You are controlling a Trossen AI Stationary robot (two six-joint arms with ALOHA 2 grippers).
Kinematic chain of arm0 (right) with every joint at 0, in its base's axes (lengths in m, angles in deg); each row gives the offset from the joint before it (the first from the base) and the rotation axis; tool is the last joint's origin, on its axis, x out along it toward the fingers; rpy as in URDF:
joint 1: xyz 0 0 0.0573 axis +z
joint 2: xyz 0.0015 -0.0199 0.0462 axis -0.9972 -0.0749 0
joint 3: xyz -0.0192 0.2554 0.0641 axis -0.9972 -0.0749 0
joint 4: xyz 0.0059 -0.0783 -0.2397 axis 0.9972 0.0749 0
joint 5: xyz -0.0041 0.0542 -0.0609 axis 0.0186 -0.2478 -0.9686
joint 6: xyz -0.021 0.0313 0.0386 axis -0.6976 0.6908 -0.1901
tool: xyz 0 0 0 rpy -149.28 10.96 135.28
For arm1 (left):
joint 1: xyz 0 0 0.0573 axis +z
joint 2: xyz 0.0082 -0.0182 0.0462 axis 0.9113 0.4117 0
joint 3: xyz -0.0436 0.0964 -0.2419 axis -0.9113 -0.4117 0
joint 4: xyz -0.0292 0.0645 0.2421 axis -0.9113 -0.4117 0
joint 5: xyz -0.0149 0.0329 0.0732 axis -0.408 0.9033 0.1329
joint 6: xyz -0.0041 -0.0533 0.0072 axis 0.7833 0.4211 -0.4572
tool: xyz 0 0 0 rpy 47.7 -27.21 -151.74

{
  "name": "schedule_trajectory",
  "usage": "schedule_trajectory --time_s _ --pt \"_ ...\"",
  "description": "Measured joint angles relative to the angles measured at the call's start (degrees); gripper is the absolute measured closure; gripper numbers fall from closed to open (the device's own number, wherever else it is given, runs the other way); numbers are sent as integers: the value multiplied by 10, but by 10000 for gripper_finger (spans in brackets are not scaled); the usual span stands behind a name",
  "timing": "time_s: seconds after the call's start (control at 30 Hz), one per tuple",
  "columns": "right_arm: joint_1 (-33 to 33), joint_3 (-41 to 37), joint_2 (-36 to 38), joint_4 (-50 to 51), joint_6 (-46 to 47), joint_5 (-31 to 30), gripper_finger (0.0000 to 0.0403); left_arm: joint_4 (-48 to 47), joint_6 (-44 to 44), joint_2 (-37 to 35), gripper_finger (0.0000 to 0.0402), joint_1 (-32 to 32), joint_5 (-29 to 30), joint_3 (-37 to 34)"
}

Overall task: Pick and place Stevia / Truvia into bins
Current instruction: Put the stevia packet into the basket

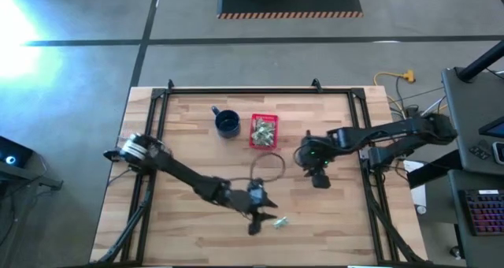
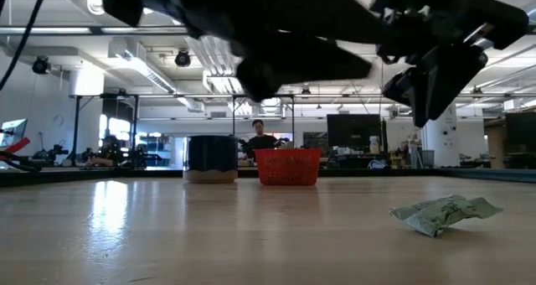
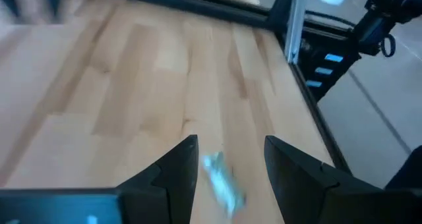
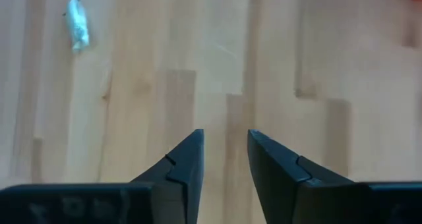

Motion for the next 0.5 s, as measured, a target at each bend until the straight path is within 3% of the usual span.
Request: schedule_trajectory --time_s 0.17,0.3,0.5 --pt "-1 -49 99 -8 45 -27 296 -5 -30 97 244 -1 0 92" --pt "-1 -76 173 -22 84 -28 296 -65 -47 149 244 -1 -2 148" --pt "-1 -95 260 -26 113 -39 296 -134 -53 170 244 -4 -26 175"
